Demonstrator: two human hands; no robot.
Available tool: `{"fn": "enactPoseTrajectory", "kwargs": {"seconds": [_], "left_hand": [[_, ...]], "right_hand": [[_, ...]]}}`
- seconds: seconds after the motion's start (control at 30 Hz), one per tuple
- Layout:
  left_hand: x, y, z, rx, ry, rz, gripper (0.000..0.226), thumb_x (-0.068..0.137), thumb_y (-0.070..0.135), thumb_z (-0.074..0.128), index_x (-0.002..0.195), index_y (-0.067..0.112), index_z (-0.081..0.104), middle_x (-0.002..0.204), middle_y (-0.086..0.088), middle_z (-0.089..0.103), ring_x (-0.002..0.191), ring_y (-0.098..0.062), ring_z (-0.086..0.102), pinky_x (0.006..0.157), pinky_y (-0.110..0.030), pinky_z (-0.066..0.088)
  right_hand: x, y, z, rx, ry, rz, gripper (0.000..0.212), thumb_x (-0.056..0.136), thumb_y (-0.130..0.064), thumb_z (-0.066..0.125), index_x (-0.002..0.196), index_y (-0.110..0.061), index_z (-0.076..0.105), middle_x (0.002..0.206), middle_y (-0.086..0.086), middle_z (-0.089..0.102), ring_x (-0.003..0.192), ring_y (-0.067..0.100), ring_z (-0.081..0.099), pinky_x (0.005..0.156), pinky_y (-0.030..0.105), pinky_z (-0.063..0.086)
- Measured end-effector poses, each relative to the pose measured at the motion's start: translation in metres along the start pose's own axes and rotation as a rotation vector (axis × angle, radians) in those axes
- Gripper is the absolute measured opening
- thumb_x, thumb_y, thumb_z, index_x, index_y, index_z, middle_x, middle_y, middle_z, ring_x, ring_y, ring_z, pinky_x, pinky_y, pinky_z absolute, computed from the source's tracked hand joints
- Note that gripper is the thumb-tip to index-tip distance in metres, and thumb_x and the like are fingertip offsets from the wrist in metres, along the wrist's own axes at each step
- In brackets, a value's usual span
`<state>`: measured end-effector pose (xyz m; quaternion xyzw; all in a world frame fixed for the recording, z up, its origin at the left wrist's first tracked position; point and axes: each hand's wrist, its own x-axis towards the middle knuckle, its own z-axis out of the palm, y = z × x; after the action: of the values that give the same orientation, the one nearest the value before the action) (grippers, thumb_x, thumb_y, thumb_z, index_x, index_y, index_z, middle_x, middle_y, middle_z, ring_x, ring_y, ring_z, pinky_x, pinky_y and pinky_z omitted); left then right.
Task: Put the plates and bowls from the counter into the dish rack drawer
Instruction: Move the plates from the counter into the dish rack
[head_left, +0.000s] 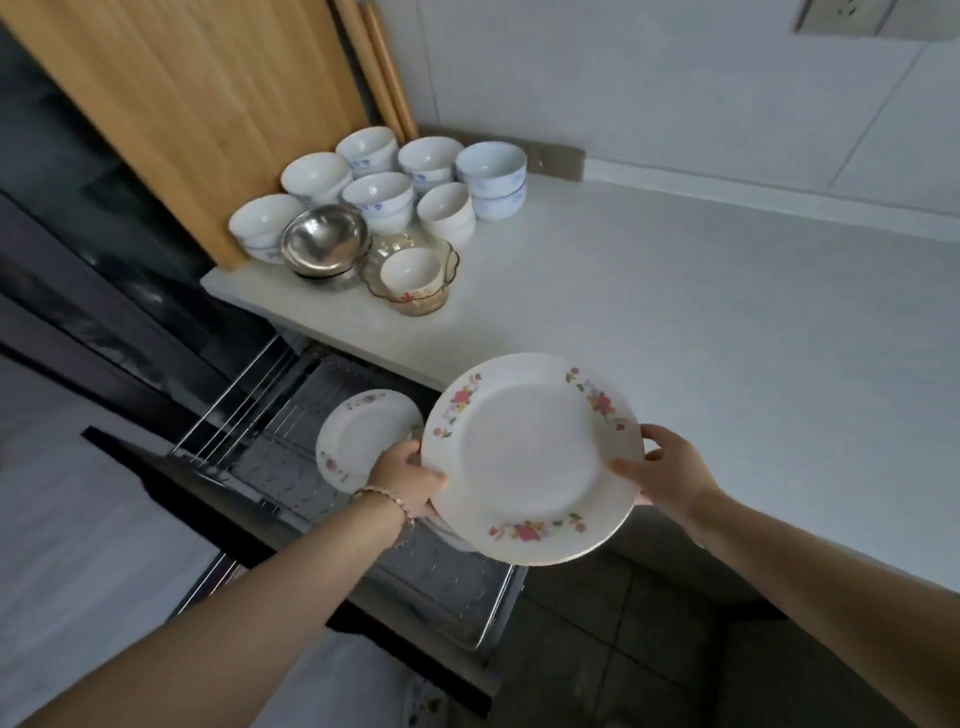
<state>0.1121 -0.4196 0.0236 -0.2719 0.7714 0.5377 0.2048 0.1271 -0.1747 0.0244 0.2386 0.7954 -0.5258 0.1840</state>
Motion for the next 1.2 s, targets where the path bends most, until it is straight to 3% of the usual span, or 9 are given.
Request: {"fn": "enactPoseTrajectory", "kwargs": {"seconds": [0.1,0.2,0.33,0.4,0.5,0.67,0.87,1.0,1.2], "left_hand": [[0.006,-0.028,-0.051,-0.026,0.013,-0.033,0.031,0.082,-0.012,0.051,0.069,0.015,0.058,0.077,0.0,0.058,0.091,-0.029,0.057,0.075,-0.041,0.055],[0.027,-0.056,-0.113,-0.02,0.03,-0.05,0.026,0.082,-0.012,0.05,0.085,0.012,0.061,0.092,-0.006,0.061,0.101,-0.033,0.059,0.074,-0.041,0.056],[0.07,-0.075,-0.188,0.06,0.022,-0.038,0.035,0.079,-0.014,0.05,0.07,0.02,0.054,0.088,-0.007,0.062,0.102,-0.039,0.061,0.079,-0.055,0.055],[0.092,-0.08,-0.216,0.062,0.006,-0.056,0.031,0.08,-0.015,0.05,0.078,0.014,0.06,0.079,0.0,0.059,0.102,-0.038,0.061,0.079,-0.054,0.055],[0.134,-0.085,-0.244,0.111,-0.002,-0.084,0.029,0.081,-0.014,0.051,0.089,0.012,0.06,0.095,-0.007,0.062,0.107,-0.039,0.059,0.078,-0.051,0.056],[0.209,-0.093,-0.261,0.201,-0.042,-0.14,0.044,0.079,-0.014,0.053,0.119,0.005,0.054,0.124,-0.015,0.059,0.113,-0.039,0.056,0.08,-0.052,0.056],[0.295,-0.111,-0.256,0.31,-0.03,-0.195,0.05,0.08,-0.012,0.052,0.126,0.008,0.05,0.121,-0.015,0.059,0.108,-0.036,0.058,0.076,-0.043,0.057],[0.346,-0.121,-0.253,0.447,-0.045,-0.168,0.051,0.081,-0.007,0.053,0.128,0.01,0.05,0.114,-0.012,0.063,0.092,-0.026,0.06,0.082,-0.044,0.056],[0.413,-0.129,-0.232,0.718,-0.118,-0.054,0.037,0.084,-0.003,0.045,0.115,0.014,0.058,0.108,-0.008,0.069,0.09,-0.026,0.064,0.07,-0.03,0.054]], "right_hand": [[-0.007,-0.01,0.057,-0.001,-0.033,0.002,0.04,0.084,-0.008,0.063,0.123,-0.009,0.054,0.099,0.009,0.064,0.097,0.033,0.063,0.084,0.047,0.055],[-0.009,-0.019,0.127,-0.007,-0.056,0.031,0.045,0.083,-0.008,0.065,0.126,-0.01,0.053,0.111,0.01,0.064,0.101,0.032,0.062,0.087,0.049,0.054],[-0.002,-0.04,0.209,0.005,-0.036,0.104,0.055,0.082,-0.01,0.066,0.133,-0.012,0.047,0.092,0.008,0.064,0.094,0.031,0.063,0.089,0.045,0.053],[0.007,-0.052,0.242,-0.021,-0.046,0.118,0.054,0.082,-0.013,0.066,0.133,-0.013,0.047,0.083,0.002,0.062,0.086,0.027,0.062,0.079,0.037,0.051],[0.027,-0.064,0.282,0.002,-0.038,0.157,0.052,0.083,-0.012,0.065,0.132,-0.011,0.048,0.08,0.0,0.06,0.079,0.022,0.058,0.074,0.032,0.046],[0.073,-0.068,0.328,0.065,0.004,0.217,0.047,0.084,-0.01,0.062,0.13,-0.012,0.05,0.084,0.006,0.062,0.07,0.019,0.055,0.063,0.028,0.043],[0.129,-0.053,0.378,0.083,0.053,0.322,0.045,0.083,-0.004,0.056,0.126,-0.011,0.05,0.107,0.012,0.062,0.099,0.031,0.058,0.087,0.04,0.049],[0.155,-0.035,0.411,0.145,0.056,0.419,0.05,0.083,-0.001,0.049,0.13,-0.018,0.047,0.093,0.001,0.059,0.083,0.022,0.054,0.061,0.025,0.042],[0.185,-0.014,0.451,0.229,0.182,0.583,0.043,0.078,0.003,0.047,0.116,-0.017,0.052,0.061,-0.003,0.051,0.053,0.013,0.045,0.048,0.023,0.033]]}}
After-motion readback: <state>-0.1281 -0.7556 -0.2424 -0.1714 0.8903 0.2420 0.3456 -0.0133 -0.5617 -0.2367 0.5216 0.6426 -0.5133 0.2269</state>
